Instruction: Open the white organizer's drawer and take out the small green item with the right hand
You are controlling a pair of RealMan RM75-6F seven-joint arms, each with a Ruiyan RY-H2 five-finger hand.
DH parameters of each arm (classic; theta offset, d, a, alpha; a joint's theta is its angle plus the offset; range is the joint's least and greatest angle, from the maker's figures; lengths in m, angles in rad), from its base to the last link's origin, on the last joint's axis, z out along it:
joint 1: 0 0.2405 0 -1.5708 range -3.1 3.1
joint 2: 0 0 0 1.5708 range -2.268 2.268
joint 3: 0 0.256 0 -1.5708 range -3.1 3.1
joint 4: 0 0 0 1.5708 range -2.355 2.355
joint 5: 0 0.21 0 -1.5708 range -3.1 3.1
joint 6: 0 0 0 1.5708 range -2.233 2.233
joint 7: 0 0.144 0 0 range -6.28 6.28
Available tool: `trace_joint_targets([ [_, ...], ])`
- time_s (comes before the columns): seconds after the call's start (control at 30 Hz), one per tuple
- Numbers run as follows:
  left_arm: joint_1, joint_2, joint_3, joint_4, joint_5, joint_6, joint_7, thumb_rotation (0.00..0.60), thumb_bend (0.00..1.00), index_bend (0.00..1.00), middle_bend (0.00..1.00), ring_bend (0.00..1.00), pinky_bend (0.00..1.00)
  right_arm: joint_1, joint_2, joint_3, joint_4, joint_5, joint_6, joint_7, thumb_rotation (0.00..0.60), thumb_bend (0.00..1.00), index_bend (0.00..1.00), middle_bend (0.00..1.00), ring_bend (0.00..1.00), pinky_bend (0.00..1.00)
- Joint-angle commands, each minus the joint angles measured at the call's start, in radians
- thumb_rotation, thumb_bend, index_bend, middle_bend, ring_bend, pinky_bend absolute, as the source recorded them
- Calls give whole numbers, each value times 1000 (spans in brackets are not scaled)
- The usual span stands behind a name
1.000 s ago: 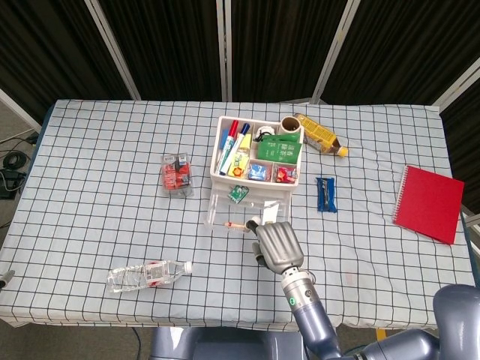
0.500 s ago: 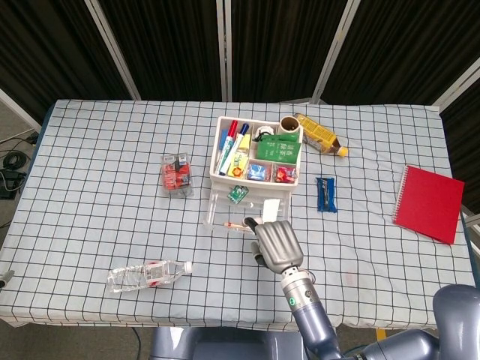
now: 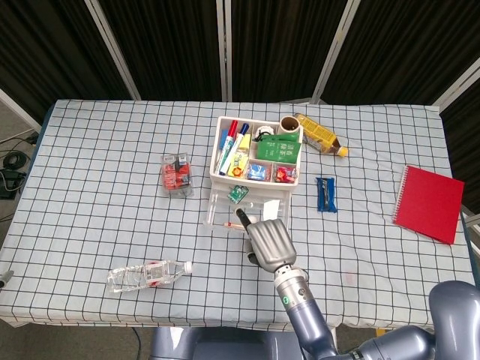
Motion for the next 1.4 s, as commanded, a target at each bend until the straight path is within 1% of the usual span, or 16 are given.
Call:
trace_joint_targets([
  [0.03, 0, 2, -2, 2, -4, -1, -6, 600, 0, 0, 0, 0, 0, 61, 8, 97, 2, 135, -3, -64, 600, 646, 94, 992, 1000, 850],
  [0.1, -1, 3, -3, 3, -6, -3, -9, 600, 0, 0, 0, 0, 0, 79, 16, 126, 6, 176, 0, -81, 600, 665, 84, 994, 1000, 853],
  [0.2, -2, 3, -4, 4, -10, -7, -10, 600, 0, 0, 0, 0, 0, 116, 36, 176, 7, 265, 7, -119, 600, 677, 71, 998, 1000, 860],
  [0.27, -5, 1, -5, 7, -16, -15, -9, 600, 0, 0, 0, 0, 0, 160, 59, 217, 17, 359, 15, -181, 600, 681, 69, 1000, 1000, 862],
  [0.37, -7, 2, -7, 8, -24, -21, -8, 600, 0, 0, 0, 0, 0, 203, 77, 264, 25, 472, 20, -223, 600, 688, 70, 1000, 1000, 866],
  [0.5, -11, 4, -10, 7, -36, -32, -6, 600, 0, 0, 0, 0, 0, 252, 101, 299, 52, 573, 21, -258, 600, 695, 83, 1000, 1000, 868],
  [0.57, -13, 4, -11, 7, -41, -38, -5, 600, 0, 0, 0, 0, 0, 267, 110, 308, 62, 598, 14, -258, 600, 695, 95, 1000, 1000, 868],
  [0.8, -16, 0, -12, 12, -52, -49, -3, 600, 0, 0, 0, 0, 0, 315, 133, 302, 113, 658, -17, -257, 600, 696, 119, 1000, 1000, 868],
  [1.03, -19, 0, -15, 16, -60, -56, -8, 600, 0, 0, 0, 0, 0, 343, 150, 294, 144, 729, -43, -263, 600, 696, 190, 1000, 1000, 868],
  [1.4, -23, -2, -18, 19, -71, -65, -5, 600, 0, 0, 0, 0, 0, 371, 160, 252, 182, 748, -86, -236, 600, 697, 185, 1000, 1000, 868],
])
